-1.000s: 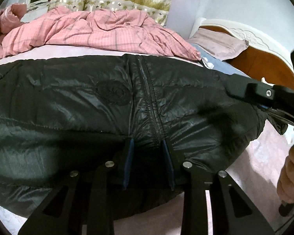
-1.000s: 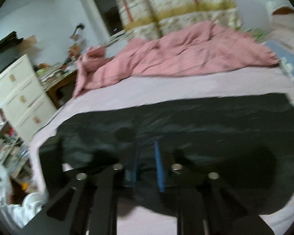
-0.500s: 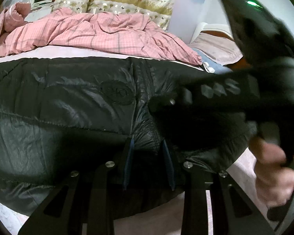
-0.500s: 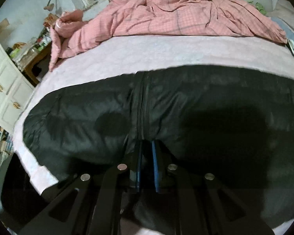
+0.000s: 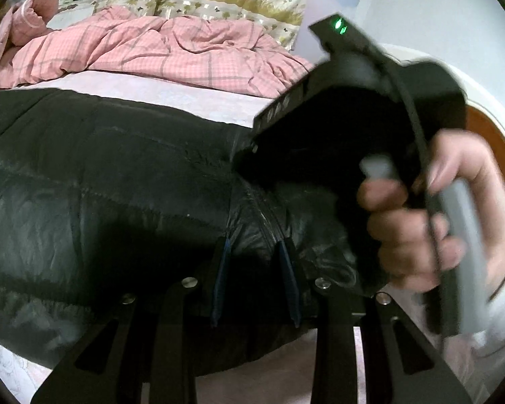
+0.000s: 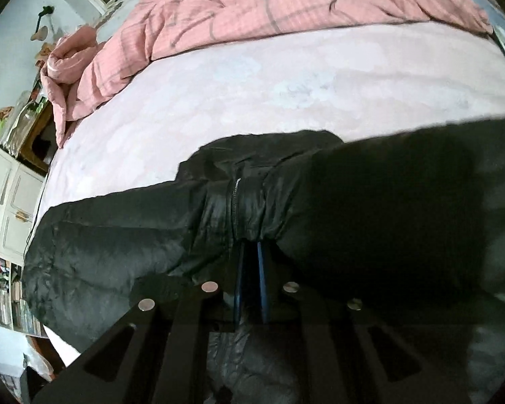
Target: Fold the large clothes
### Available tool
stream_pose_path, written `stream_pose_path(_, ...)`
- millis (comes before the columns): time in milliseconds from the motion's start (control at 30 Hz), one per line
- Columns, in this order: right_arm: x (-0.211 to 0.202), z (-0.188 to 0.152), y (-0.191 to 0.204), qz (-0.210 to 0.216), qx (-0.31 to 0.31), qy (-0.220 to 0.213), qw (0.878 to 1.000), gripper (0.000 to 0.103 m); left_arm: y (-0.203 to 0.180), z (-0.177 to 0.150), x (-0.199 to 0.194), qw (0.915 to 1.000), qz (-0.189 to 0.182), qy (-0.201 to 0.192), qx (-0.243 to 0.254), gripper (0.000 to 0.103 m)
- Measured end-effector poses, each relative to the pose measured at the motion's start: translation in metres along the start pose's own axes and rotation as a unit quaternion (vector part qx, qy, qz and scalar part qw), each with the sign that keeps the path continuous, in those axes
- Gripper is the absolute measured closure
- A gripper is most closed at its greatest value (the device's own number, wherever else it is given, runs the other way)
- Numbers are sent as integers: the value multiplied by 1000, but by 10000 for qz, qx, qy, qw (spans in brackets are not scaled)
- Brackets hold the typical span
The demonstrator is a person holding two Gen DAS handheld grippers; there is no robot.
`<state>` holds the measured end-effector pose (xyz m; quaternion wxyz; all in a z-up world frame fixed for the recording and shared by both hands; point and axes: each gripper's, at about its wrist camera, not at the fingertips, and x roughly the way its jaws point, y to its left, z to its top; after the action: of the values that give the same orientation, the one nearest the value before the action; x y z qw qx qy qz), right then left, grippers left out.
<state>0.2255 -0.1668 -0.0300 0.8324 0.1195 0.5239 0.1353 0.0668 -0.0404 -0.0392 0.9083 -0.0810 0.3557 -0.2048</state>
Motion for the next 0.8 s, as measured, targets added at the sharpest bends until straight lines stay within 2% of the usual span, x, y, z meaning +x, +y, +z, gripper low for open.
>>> stream_pose_path(167, -4, -4, 14, -334, -411, -231, 9983, 97, 1, -1, -1, 10000, -13, -13, -7, 73)
stream_pose_path(267, -29, -11, 2, 48, -113, -414, 9991, 96, 1, -1, 0, 10000, -20, -30, 6, 73)
stream_pose_path(367, -61, -27, -10, 171, -105, -722, 9972, 92, 1, -1, 0, 10000, -14, -40, 23, 73)
stream_pose_path(467, -108, -53, -25, -104, -216, -1313, 9910, 78, 1, -1, 1, 10000, -12, -42, 25, 73)
stream_pose_path(533, -135, -69, -38, -245, -141, -1682, 9854, 58, 1, -2, 1, 10000, -6, -45, 28, 73)
stream_pose_path(600, -157, -89, -54, -369, 66, -2024, 9786, 46, 0, -2, 1, 10000, 16, -48, 45, 73)
stream_pose_path(733, -174, -127, -88, -366, 672, -2233, 9718, 27, -1, 0, 0, 9999, 39, -53, 80, 73)
stream_pose_path(800, -171, -145, -108, -88, 1001, -2137, 9717, 26, -1, -1, 0, 9999, 39, -56, 83, 73)
